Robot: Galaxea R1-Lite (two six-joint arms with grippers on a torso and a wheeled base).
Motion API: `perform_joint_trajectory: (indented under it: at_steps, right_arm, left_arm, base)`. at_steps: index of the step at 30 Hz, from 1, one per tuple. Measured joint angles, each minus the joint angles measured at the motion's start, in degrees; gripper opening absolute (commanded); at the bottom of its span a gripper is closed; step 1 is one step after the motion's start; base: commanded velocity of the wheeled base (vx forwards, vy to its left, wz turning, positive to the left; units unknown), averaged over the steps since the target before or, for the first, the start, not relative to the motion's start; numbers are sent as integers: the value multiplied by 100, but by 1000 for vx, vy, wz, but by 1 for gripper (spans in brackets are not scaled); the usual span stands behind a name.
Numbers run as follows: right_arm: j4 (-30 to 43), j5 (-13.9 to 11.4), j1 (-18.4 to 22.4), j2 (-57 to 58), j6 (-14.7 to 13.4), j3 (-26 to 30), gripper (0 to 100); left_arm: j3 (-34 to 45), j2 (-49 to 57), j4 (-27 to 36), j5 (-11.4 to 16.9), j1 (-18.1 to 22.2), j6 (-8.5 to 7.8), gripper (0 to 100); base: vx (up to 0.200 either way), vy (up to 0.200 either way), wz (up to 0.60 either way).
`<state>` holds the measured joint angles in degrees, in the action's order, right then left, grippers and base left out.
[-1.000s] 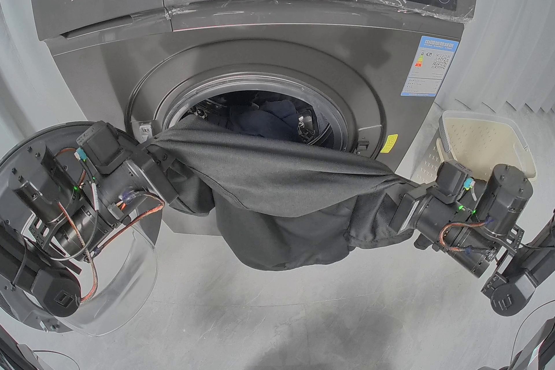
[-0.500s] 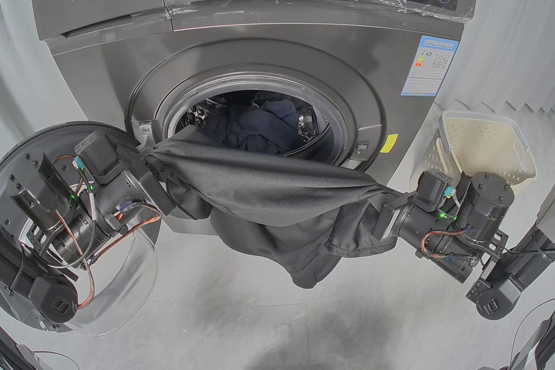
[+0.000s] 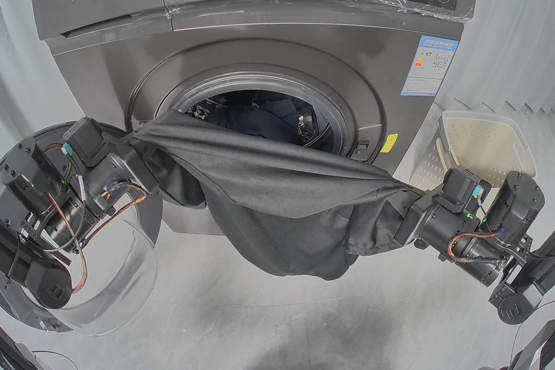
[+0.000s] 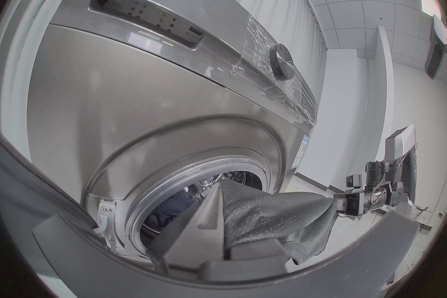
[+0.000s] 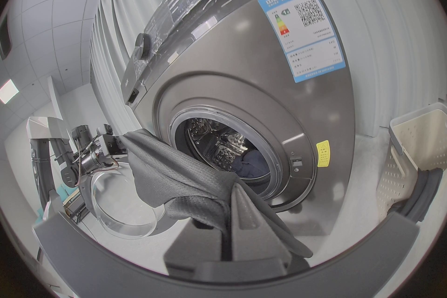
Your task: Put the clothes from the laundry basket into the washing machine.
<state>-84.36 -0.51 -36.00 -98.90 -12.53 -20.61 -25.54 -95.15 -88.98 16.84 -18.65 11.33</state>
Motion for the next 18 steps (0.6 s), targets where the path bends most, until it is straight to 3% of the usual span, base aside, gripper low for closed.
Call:
perform_joint_trajectory:
  at_steps: [6,7,18]
  right_arm:
    - [35,51,-30,-41,11,30,0]
    - [33,51,-35,-101,16,20,100]
    - [4,89,-230,-1386,20,-325,100]
  left_arm:
    - [-20,24,0,34,-78,-16,0]
    - [-11,26,0,35,-124,-20,0]
    - [13,33,0,-22,-413,-24,0]
  base:
    - [0,0,0]
    - [0,0,0]
    - [0,0,0]
